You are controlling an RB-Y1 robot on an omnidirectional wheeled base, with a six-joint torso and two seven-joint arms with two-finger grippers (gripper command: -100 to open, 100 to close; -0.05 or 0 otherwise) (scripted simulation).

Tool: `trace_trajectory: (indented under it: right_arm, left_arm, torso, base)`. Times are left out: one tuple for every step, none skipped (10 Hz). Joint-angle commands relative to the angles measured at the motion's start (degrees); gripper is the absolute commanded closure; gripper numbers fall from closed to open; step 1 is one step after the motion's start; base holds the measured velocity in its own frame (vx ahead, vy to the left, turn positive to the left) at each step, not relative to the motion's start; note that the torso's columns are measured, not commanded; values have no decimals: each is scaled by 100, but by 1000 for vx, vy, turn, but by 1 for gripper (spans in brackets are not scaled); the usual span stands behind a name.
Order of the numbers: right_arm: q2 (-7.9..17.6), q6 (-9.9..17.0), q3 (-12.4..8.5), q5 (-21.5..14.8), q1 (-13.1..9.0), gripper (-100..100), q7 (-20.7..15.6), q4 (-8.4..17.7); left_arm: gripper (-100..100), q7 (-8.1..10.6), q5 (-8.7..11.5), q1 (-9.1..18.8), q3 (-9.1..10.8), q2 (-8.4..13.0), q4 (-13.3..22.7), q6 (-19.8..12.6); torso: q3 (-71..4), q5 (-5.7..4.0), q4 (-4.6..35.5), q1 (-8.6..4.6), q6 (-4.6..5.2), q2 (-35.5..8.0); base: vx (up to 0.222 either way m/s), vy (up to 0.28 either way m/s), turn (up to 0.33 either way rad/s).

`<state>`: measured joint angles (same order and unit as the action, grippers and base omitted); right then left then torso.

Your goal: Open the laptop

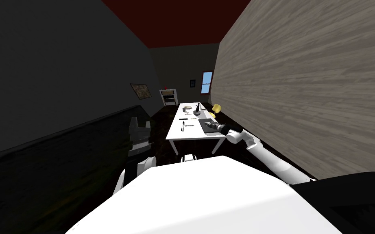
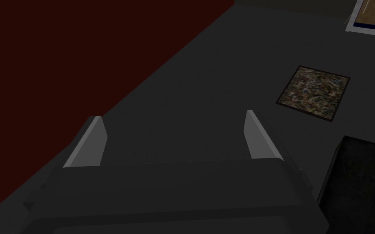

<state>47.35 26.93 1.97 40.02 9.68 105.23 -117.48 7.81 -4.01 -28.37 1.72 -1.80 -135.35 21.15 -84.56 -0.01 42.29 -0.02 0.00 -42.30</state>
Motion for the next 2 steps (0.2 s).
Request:
trace_trajectory:
  right_arm:
    - [0, 0, 0, 0, 0, 0, 0, 0]
    - [0, 0, 0, 0, 0, 0, 0, 0]
  left_arm:
    - [0, 0, 0, 0, 0, 0, 0, 0]
    - [0, 0, 0, 0, 0, 0, 0, 0]
  torso:
    - [-1, 1, 0, 2, 0, 1]
    - [-1, 1, -1, 2, 0, 2]
  base:
    - [0, 0, 0]
    - [0, 0, 0]
